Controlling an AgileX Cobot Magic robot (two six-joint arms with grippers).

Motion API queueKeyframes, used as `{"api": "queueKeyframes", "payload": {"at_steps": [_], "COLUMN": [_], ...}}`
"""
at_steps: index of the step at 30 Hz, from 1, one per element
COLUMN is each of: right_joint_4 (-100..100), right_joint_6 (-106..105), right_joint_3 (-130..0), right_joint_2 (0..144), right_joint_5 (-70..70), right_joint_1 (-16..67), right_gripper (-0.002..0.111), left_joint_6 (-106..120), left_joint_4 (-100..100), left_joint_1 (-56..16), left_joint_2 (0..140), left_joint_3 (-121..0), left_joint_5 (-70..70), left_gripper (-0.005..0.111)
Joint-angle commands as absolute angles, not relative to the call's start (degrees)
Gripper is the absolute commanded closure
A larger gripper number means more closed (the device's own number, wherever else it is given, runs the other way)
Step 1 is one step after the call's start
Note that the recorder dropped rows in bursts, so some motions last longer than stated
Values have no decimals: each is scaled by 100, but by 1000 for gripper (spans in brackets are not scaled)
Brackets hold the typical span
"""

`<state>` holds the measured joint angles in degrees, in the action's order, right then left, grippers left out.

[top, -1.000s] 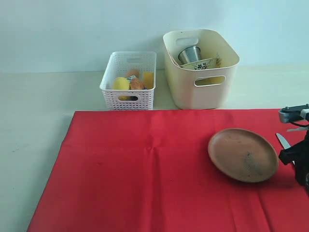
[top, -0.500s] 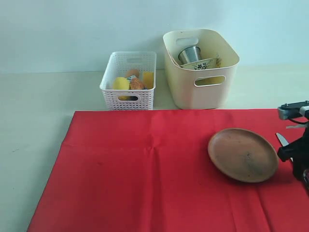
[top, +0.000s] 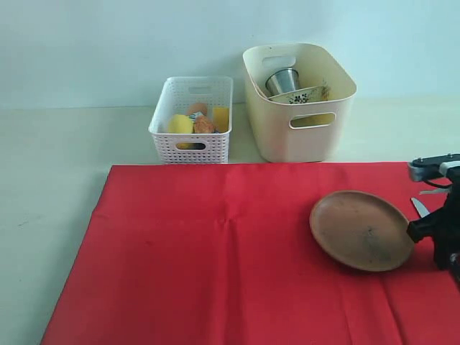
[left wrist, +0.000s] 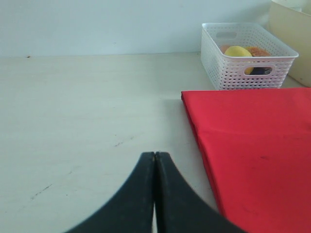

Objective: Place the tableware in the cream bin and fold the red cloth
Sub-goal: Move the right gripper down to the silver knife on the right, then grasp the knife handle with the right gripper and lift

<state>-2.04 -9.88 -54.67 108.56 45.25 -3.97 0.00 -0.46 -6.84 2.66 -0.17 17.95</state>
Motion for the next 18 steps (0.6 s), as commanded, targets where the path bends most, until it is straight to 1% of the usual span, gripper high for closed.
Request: {"api": "queueKeyframes", "payload": {"at_steps": [1,3,5,11,18], "right_joint_4": [-320,-320,-320,-397,-460], "right_joint_6": [-1038,-1038,-974,-867,-717], "right_joint_3": [-5499,-5581,-5638,-5638,-5638], "right_joint_2": [10964,10964,10939,10656,9913], "right_joint_5": [4881,5026,5084,4963,4458], "right_joint_1": [-432,-432,-432,-432,-432], "right_gripper": [94,103,108,108,108], "left_joint_6": [0,0,0,0,0], "left_joint_4": [-81,-81,-81,-81,-81], "left_joint_1": [-660,-660,-660,-660,-660], "left_joint_2": [241,241,241,241,241], "left_joint_3": [0,0,0,0,0], "left_joint_5": [1774,1774,1774,1774,1774], "left_gripper": [107,107,107,107,107]}}
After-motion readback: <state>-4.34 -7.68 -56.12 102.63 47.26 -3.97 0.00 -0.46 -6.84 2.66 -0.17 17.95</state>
